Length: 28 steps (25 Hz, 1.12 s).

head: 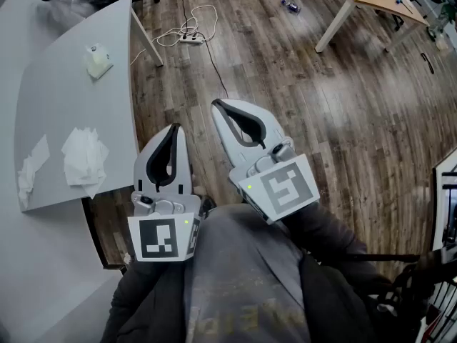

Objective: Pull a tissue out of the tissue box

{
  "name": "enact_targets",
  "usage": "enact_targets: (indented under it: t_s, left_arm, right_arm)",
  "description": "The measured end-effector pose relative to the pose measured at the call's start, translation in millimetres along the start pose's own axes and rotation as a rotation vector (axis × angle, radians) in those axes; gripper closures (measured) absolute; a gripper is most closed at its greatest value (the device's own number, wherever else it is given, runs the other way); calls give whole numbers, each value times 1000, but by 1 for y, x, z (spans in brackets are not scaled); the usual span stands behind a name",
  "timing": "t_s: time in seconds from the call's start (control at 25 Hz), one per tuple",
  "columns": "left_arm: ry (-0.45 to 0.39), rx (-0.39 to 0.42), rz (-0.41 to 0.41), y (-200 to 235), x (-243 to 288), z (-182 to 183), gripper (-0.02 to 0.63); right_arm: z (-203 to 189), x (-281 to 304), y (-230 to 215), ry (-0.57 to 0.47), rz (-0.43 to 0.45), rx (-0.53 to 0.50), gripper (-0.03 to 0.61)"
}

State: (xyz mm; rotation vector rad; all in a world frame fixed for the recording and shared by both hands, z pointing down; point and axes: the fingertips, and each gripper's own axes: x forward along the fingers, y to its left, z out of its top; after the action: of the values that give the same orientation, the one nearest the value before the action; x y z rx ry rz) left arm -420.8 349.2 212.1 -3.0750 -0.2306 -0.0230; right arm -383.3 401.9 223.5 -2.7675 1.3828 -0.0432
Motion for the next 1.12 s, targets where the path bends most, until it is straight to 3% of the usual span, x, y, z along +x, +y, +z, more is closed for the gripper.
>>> enact_targets:
  t_s: [0.6,0.8,1.12]
  left_arm:
    - [33,-9,81,-35,37,-13,615]
    - [60,-13,141,-13,54,-18,615]
    - [81,-35,153,51,117,-40,614]
  right_arm:
    - [-8,-2,-52,12,92,40,577]
    - [-14,23,-60,23,141,60,576]
    - [-27,113,-81,52,183,42,575]
